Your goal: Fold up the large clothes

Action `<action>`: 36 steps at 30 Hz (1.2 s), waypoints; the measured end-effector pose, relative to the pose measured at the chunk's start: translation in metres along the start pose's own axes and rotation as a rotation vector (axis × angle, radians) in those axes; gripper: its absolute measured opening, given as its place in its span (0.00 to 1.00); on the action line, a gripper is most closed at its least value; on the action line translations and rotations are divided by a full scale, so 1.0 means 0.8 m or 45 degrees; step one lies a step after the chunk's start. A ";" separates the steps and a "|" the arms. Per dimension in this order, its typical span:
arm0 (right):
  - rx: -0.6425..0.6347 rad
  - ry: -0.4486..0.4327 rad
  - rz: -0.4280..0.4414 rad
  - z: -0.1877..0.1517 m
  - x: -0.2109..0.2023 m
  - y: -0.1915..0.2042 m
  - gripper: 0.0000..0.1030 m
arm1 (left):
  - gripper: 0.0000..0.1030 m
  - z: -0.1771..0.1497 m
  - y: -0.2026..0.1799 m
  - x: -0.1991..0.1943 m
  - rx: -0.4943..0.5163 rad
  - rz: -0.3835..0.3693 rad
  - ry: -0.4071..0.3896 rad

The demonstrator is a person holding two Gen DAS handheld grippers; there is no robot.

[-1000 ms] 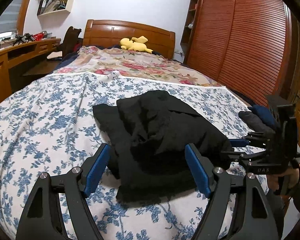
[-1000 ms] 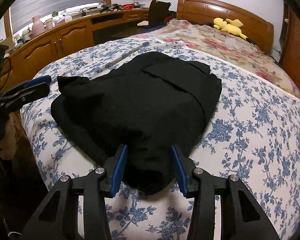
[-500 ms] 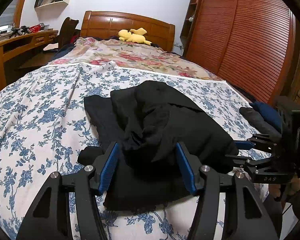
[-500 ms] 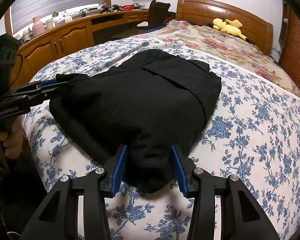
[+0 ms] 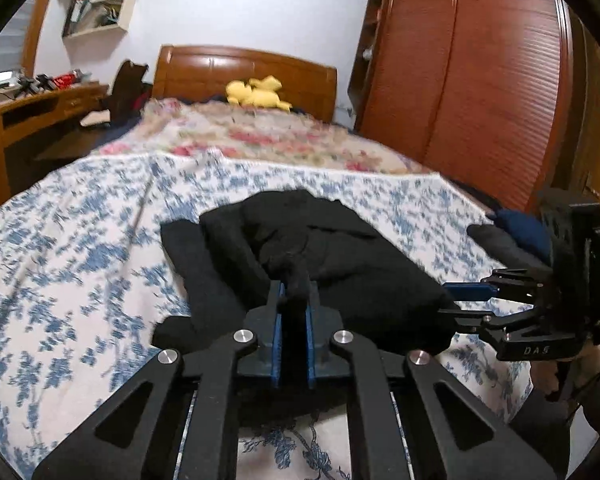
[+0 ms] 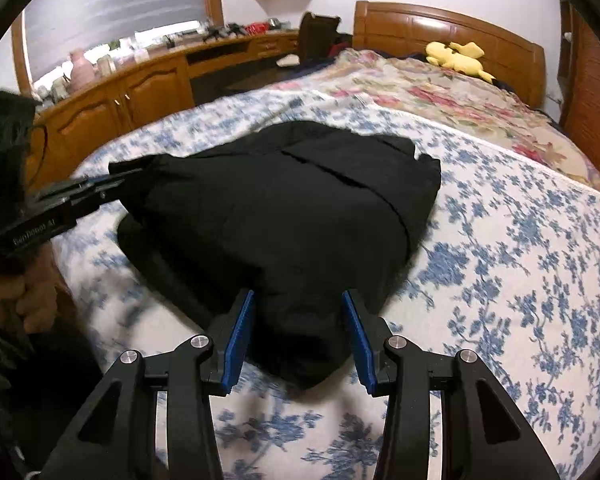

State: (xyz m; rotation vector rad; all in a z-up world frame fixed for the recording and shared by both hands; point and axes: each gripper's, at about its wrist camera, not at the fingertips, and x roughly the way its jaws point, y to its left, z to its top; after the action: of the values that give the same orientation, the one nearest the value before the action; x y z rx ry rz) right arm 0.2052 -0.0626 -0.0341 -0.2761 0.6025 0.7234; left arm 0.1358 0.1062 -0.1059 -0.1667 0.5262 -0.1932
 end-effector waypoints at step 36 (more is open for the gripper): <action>-0.088 0.060 0.173 0.012 0.060 -0.005 0.40 | 0.21 -0.053 0.027 -0.004 -0.012 0.262 0.077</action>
State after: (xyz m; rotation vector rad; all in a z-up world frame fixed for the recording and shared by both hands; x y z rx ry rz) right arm 0.2407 -0.0357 -0.0555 -0.3193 0.6463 0.8716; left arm 0.1144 0.1233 -0.1452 -0.1147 0.6003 0.0051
